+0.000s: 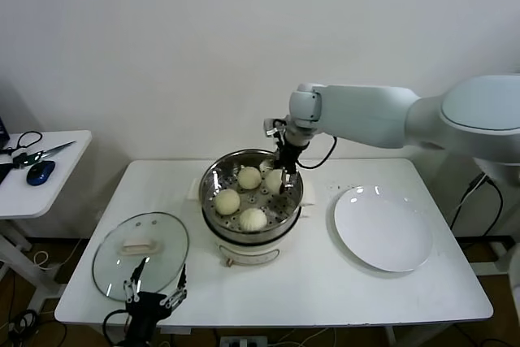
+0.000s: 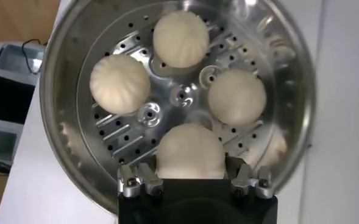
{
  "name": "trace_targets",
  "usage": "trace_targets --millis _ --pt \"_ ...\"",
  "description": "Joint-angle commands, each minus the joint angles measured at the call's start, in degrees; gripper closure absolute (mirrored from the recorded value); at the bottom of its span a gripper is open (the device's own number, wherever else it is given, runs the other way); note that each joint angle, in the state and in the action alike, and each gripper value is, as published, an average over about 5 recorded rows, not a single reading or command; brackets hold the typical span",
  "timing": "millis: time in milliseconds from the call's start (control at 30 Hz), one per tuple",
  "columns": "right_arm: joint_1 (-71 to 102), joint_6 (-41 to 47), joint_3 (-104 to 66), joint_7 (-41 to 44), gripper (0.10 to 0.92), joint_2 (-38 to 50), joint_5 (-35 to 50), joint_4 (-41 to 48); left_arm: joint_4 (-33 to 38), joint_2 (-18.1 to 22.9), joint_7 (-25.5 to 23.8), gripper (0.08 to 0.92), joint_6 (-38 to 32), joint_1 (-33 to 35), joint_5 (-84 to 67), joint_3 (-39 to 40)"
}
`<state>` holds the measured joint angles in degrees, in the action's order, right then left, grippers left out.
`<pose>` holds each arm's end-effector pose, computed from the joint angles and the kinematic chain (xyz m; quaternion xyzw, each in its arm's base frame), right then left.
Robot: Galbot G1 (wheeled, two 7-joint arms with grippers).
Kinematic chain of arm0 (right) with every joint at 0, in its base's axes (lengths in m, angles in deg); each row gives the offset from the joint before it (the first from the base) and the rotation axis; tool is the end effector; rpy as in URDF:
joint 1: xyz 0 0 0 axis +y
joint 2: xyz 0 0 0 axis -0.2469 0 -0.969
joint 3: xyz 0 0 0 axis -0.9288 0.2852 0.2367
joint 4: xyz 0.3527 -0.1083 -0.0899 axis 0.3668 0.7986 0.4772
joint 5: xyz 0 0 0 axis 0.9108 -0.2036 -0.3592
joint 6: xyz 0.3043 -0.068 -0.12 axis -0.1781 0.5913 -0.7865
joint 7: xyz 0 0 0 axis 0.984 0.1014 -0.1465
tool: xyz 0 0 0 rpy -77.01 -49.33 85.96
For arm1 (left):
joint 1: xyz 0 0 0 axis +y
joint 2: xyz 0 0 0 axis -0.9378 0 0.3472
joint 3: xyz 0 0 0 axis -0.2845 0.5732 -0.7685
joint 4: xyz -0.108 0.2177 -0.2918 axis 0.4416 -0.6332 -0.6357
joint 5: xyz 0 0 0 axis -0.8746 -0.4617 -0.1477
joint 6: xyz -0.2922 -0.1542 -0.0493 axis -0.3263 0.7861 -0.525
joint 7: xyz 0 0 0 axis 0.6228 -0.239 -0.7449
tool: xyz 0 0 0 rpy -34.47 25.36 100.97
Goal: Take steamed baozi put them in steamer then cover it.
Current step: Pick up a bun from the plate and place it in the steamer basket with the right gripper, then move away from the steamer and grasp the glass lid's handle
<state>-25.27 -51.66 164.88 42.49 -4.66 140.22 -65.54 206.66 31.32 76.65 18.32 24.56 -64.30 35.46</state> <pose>0.6173 0.0901 -0.0688 0.5640 -0.5155 0.5143 0.3894 0.0588 0.0323 -0.3405 -0.0129 -0.9881 -0.1121 0.1049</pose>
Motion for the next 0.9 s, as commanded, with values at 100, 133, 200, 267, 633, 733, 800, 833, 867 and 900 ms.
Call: trace_targets --millis 100,133,200,267,633,733,800,833,867,900 --pt "3.03 0.37 1.74 -0.56 0.304 -2.01 -0.70 1.14 -0.35 -0.08 -0.08 0.177 0.38 -0.73 -0.08 0.16" --pt "3.19 0.38 1.67 -0.58 0.304 -2.10 -0.78 1.28 -0.43 -0.07 -0.08 0.177 0.44 -0.87 -0.05 0.20" --pt "3.46 0.59 1.48 -0.65 0.303 -2.22 -0.86 1.31 -0.58 -0.04 -0.08 0.177 0.54 -1.13 -0.01 0.25" --pt "3.61 0.87 1.18 -0.80 0.295 -2.25 -0.95 1.39 -0.68 -0.03 -0.10 0.177 0.64 -1.36 0.04 0.27" --pt "2.17 0.20 -1.56 1.09 0.203 -0.38 -1.84 1.81 -1.03 -0.15 -0.10 0.177 1.01 -2.08 0.12 0.24" --pt "0.87 -0.57 -2.47 2.12 0.202 0.87 -1.84 0.69 -1.02 -0.13 -0.09 0.177 1.10 -2.27 0.23 0.32" --pt "0.03 -1.03 -3.04 2.59 0.202 1.91 -1.95 -0.32 -0.98 -0.12 -0.09 0.177 1.14 -2.32 0.29 0.37" --pt "-0.27 -1.21 -3.46 2.71 0.203 2.55 -2.03 -0.85 -0.97 -0.14 -0.10 0.177 1.14 -2.31 0.35 0.39" --pt "-0.54 -1.39 -3.87 2.80 0.203 3.19 -2.10 -1.33 -0.95 -0.16 -0.10 0.177 1.14 -2.30 0.42 0.41" --pt "-0.71 -1.51 -4.29 2.79 0.203 3.82 -2.11 -1.81 -0.92 -0.18 -0.10 0.177 1.14 -2.27 0.49 0.43"
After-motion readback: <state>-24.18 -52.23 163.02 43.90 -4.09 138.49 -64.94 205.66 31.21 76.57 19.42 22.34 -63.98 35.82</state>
